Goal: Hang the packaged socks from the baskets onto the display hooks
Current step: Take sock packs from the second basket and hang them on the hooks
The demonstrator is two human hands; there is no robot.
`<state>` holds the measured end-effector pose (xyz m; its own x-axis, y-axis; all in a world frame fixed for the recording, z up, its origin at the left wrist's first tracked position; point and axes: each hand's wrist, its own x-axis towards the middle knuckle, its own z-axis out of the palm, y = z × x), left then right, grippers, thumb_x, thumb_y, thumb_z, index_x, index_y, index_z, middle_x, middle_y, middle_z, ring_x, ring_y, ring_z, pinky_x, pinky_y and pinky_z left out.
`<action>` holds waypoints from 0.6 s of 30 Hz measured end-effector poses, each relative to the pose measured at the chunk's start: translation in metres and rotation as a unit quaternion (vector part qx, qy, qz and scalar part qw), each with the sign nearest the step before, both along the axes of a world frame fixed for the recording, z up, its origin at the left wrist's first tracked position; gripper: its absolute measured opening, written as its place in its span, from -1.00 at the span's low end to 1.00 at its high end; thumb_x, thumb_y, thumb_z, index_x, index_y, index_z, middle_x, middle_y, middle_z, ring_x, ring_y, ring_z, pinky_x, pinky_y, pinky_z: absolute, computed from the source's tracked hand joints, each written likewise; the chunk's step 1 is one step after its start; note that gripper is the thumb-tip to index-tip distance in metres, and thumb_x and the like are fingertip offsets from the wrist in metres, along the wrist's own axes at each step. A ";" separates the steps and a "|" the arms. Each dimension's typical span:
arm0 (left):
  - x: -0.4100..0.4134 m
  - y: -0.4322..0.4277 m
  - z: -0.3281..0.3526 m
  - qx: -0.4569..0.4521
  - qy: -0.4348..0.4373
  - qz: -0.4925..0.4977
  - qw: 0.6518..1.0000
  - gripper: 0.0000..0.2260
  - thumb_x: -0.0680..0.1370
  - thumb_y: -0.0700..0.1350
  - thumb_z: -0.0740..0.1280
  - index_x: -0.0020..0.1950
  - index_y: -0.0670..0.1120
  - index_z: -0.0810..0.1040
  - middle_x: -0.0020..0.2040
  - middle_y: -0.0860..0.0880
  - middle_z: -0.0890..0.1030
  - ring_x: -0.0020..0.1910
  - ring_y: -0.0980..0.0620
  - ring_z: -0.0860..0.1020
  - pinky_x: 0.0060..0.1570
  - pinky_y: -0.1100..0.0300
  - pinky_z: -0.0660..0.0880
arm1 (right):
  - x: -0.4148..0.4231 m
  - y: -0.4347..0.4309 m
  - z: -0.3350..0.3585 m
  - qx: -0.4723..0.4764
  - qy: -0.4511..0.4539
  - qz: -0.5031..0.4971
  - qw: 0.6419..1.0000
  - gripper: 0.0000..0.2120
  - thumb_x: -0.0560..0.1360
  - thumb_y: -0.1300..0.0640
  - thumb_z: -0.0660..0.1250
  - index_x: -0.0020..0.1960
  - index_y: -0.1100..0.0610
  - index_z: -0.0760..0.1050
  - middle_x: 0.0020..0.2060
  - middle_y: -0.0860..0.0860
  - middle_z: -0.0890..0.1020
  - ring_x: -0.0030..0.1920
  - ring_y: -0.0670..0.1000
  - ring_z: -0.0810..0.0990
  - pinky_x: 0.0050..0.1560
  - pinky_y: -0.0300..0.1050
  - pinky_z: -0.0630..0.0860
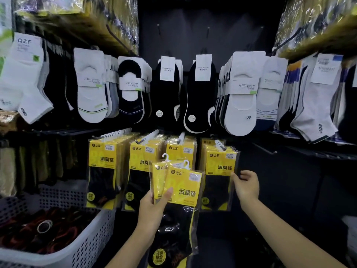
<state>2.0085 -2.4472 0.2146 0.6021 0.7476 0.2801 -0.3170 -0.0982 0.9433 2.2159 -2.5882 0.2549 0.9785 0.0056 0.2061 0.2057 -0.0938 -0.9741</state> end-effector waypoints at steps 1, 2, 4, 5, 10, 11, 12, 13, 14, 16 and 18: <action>-0.002 0.001 -0.004 -0.003 0.007 -0.007 1.000 -0.85 0.47 -0.04 0.42 0.03 0.06 0.57 -0.14 0.21 0.70 -0.15 0.29 0.64 -0.30 0.47 0.49 | -0.004 -0.003 -0.004 -0.003 -0.013 0.000 1.000 -0.69 0.48 0.08 0.41 0.16 0.16 0.45 0.12 0.11 0.55 0.02 0.04 0.53 -0.02 -0.10 0.47; -0.004 0.001 -0.007 -0.007 0.014 -0.015 1.000 -0.82 0.46 -0.04 0.42 0.04 0.04 0.58 -0.13 0.17 0.70 -0.13 0.25 0.65 -0.25 0.41 0.51 | -0.010 -0.005 -0.006 0.001 -0.025 0.023 0.999 -0.75 0.50 0.08 0.39 0.11 0.14 0.47 0.09 0.09 0.56 -0.03 0.00 0.54 -0.06 -0.16 0.46; -0.008 0.001 -0.016 -0.014 0.027 -0.030 0.999 -0.78 0.44 -0.04 0.44 0.06 0.00 0.60 -0.10 0.11 0.71 -0.09 0.16 0.67 -0.12 0.29 0.51 | -0.026 -0.010 -0.007 0.004 -0.049 0.139 0.989 -0.90 0.53 0.06 0.34 -0.03 0.08 0.52 0.00 0.04 0.61 -0.09 -0.07 0.57 -0.14 -0.28 0.44; -0.010 0.000 -0.021 -0.017 0.033 -0.039 0.999 -0.77 0.42 -0.04 0.44 0.07 -0.01 0.60 -0.09 0.09 0.71 -0.07 0.13 0.67 -0.09 0.25 0.52 | -0.036 -0.012 -0.006 -0.010 -0.063 0.205 0.977 -0.92 0.53 0.05 0.33 -0.06 0.05 0.55 -0.05 0.01 0.64 -0.10 -0.09 0.60 -0.14 -0.32 0.46; -0.020 -0.007 -0.039 -0.003 0.074 -0.080 0.994 -0.67 0.31 0.03 0.47 0.04 -0.01 0.60 -0.07 0.10 0.71 -0.08 0.15 0.67 -0.19 0.33 0.54 | -0.072 -0.019 -0.001 -0.057 -0.124 0.382 0.914 -0.92 0.51 0.13 0.35 -0.02 0.01 0.59 -0.16 -0.08 0.67 -0.16 -0.18 0.63 -0.16 -0.38 0.51; -0.022 -0.009 -0.042 0.002 0.080 -0.088 0.993 -0.65 0.30 0.04 0.47 0.05 0.00 0.61 -0.06 0.10 0.71 -0.07 0.14 0.67 -0.20 0.35 0.55 | -0.075 -0.019 -0.001 -0.063 -0.132 0.392 0.908 -0.92 0.51 0.15 0.36 -0.03 0.02 0.59 -0.17 -0.08 0.67 -0.17 -0.19 0.63 -0.16 -0.37 0.52; -0.023 -0.011 -0.045 0.005 0.084 -0.094 0.992 -0.65 0.30 0.03 0.48 0.05 0.00 0.61 -0.05 0.09 0.71 -0.06 0.13 0.67 -0.21 0.36 0.55 | -0.077 -0.019 -0.001 -0.072 -0.139 0.398 0.904 -0.92 0.50 0.18 0.37 -0.04 0.03 0.59 -0.19 -0.08 0.67 -0.18 -0.18 0.63 -0.16 -0.36 0.53; -0.025 -0.012 -0.047 0.004 0.084 -0.098 0.992 -0.65 0.30 0.02 0.48 0.05 0.00 0.61 -0.05 0.09 0.71 -0.06 0.13 0.67 -0.22 0.37 0.55 | -0.078 -0.019 -0.001 -0.085 -0.148 0.399 0.901 -0.91 0.48 0.19 0.39 -0.06 0.03 0.60 -0.20 -0.07 0.67 -0.18 -0.17 0.64 -0.14 -0.34 0.54; -0.026 -0.013 -0.049 0.000 0.082 -0.100 0.992 -0.66 0.31 0.00 0.48 0.05 -0.01 0.61 -0.05 0.08 0.71 -0.07 0.12 0.67 -0.23 0.38 0.55 | -0.078 -0.019 -0.002 -0.099 -0.156 0.396 0.899 -0.91 0.47 0.20 0.42 -0.07 0.03 0.61 -0.20 -0.06 0.68 -0.18 -0.15 0.64 -0.12 -0.33 0.55; -0.028 -0.015 -0.052 -0.006 0.081 -0.104 0.991 -0.68 0.31 -0.02 0.48 0.05 -0.02 0.61 -0.06 0.06 0.71 -0.08 0.11 0.68 -0.24 0.39 0.55 | -0.077 -0.021 -0.002 -0.117 -0.163 0.394 0.897 -0.94 0.44 0.19 0.45 -0.11 0.06 0.64 -0.21 -0.05 0.70 -0.16 -0.13 0.66 -0.10 -0.32 0.56; -0.029 -0.014 -0.055 -0.007 0.088 -0.108 0.990 -0.67 0.31 -0.01 0.48 0.05 -0.02 0.61 -0.05 0.06 0.71 -0.06 0.10 0.67 -0.20 0.34 0.56 | -0.076 -0.023 -0.002 -0.120 -0.161 0.404 0.892 -0.96 0.42 0.18 0.46 -0.13 0.07 0.66 -0.22 -0.05 0.71 -0.17 -0.12 0.66 -0.13 -0.33 0.56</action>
<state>1.9796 -2.4616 0.1599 0.7865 0.5997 0.1477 -0.1600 -0.0332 0.9866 2.1398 -2.6109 0.2527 0.5246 0.7646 0.3745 0.5669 0.0145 -0.8237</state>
